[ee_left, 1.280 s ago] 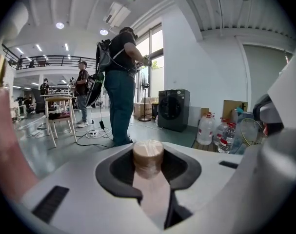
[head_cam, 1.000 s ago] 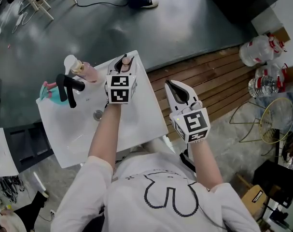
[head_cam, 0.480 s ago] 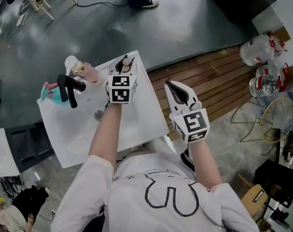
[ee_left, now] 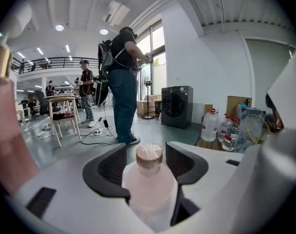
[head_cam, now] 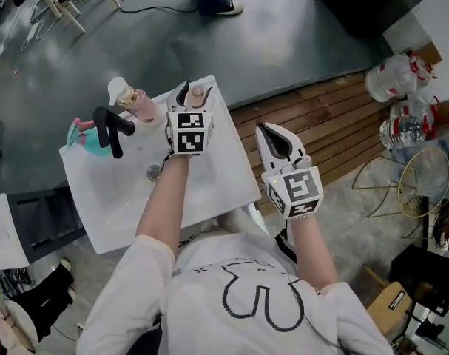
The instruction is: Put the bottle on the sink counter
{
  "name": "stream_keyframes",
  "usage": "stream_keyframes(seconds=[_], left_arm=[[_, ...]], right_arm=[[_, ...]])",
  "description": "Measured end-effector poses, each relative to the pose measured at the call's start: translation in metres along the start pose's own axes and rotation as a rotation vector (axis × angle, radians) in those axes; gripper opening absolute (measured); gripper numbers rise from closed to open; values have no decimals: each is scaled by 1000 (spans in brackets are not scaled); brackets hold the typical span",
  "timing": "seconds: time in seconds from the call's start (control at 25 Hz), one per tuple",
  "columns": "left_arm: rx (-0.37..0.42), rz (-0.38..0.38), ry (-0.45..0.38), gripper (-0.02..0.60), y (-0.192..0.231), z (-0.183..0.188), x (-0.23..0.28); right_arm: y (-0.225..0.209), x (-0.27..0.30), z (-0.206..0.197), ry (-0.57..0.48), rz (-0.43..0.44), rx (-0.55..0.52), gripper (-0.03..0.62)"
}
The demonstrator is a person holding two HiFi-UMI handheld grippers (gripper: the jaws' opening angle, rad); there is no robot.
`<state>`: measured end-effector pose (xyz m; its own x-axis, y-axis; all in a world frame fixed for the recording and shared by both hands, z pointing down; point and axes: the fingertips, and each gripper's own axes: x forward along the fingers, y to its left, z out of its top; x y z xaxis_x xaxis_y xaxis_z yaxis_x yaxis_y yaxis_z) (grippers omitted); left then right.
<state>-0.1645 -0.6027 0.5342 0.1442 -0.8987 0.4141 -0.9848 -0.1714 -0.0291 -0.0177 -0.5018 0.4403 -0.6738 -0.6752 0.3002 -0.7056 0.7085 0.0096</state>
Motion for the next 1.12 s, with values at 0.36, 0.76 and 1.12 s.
stream_keyframes(seconds=[0.36,0.76,1.12], left_arm=[[13,-12,-51,247,-1,11,-51],[11,-43,-169,245,2,24,-139],[26,-25,-267,242,19,33,-224]], right_arm=[[32,-26,11,-34,-21,-3,29],[88,-65,26,-95,-26,-15,29],[138,-97,47,-144,-35,-50,29]])
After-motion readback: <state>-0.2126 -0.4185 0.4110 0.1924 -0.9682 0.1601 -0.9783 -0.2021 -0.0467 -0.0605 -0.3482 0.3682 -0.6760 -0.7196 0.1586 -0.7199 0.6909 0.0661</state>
